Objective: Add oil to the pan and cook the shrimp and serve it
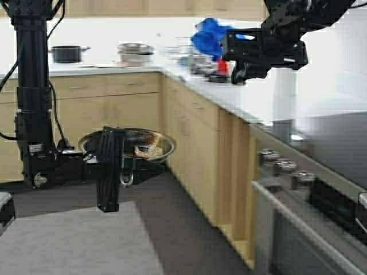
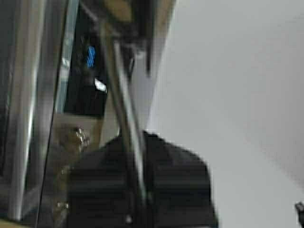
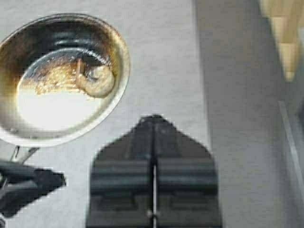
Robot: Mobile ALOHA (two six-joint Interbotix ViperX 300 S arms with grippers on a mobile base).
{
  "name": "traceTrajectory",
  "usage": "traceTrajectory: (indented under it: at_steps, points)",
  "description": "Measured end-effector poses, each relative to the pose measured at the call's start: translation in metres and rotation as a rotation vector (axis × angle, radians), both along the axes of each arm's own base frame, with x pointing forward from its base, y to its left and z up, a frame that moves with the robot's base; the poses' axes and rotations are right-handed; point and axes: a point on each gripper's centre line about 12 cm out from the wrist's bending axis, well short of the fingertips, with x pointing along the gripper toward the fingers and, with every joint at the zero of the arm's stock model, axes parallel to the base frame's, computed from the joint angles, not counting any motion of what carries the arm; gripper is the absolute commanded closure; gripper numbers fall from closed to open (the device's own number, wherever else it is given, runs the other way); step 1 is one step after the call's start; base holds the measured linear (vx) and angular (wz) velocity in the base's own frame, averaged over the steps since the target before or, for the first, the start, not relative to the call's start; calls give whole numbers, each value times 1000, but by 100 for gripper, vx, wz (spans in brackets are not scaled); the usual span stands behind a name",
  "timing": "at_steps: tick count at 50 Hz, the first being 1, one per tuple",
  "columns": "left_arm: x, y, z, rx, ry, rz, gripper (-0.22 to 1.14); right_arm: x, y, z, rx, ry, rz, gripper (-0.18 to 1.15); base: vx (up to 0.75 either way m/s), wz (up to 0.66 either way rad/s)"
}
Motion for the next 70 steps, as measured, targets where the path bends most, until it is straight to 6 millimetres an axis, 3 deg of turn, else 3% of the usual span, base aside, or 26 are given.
traceTrajectory:
  at_steps: [19,33,46,70]
  points:
    - [-6,3,-1,5,20,-1,88,-8,3,-13,-21,34,19,91,2,38]
    - [2,9,4,-1,1,28,88,3,10,-4,-3,7,17,91,5,60]
    - [10,18,11,-11,-20,60,88,-1,18,-2,-4,1,46,91,6,67]
    - [-2,17,13,-26,-8,41,88,-5,22,-3,-2,8,59,91,3,41]
